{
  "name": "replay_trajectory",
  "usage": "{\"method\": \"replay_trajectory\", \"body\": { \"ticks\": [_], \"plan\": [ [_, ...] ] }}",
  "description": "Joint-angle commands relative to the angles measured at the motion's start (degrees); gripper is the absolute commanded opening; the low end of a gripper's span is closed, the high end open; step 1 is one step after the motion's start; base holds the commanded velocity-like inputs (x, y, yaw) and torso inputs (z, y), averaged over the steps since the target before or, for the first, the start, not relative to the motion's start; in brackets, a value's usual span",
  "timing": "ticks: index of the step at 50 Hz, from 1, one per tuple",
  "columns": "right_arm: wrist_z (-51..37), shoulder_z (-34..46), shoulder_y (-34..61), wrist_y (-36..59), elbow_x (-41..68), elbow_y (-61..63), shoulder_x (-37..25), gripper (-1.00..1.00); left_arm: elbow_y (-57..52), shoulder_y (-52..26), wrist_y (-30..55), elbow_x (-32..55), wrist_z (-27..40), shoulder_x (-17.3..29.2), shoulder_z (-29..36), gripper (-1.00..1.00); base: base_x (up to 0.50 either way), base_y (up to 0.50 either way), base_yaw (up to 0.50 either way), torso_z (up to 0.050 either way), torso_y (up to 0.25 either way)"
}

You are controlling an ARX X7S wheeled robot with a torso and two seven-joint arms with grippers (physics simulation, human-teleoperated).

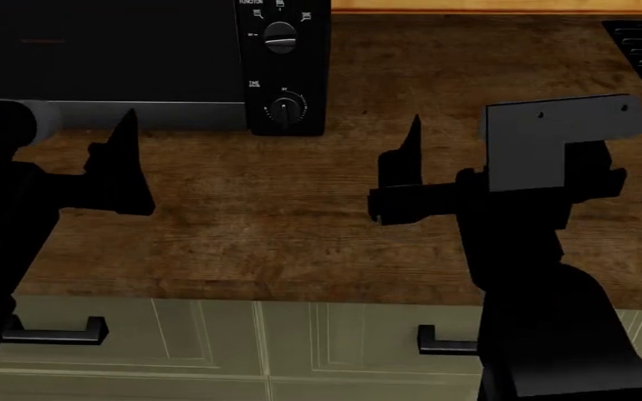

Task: Turn on the toaster oven by setting the timer.

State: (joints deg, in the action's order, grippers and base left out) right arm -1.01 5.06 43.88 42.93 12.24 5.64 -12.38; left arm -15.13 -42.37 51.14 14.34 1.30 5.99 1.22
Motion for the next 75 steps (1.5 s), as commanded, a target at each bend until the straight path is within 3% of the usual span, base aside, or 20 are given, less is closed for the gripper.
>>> {"method": "replay_trajectory", "body": {
  "ticks": [1,28,41,75],
  "plan": [
    [0.8,0.7,3.1,-1.3,0.2,-6.0,0.3,1.00,4.5,-3.4,-0.1,0.1,0.5,0.1,0.9,1.00,0.00,0.36,0.00,0.000,0.000],
    [0.6,2.0,1.5,-1.4,0.6,-5.1,-0.3,1.00,3.0,-2.1,-1.4,1.2,1.3,1.4,2.1,1.00,0.00,0.50,0.00,0.000,0.000],
    [-0.3,1.7,1.0,-1.2,0.8,-4.6,-0.4,1.00,2.7,-1.8,-1.3,1.9,1.9,1.7,2.3,1.00,0.02,0.00,0.00,0.000,0.000],
    [-0.7,1.7,0.4,-2.1,2.0,-5.2,-0.6,1.00,3.3,-2.1,-1.9,3.3,3.0,2.5,2.9,1.00,0.36,0.00,0.00,0.000,0.000]
  ]
}}
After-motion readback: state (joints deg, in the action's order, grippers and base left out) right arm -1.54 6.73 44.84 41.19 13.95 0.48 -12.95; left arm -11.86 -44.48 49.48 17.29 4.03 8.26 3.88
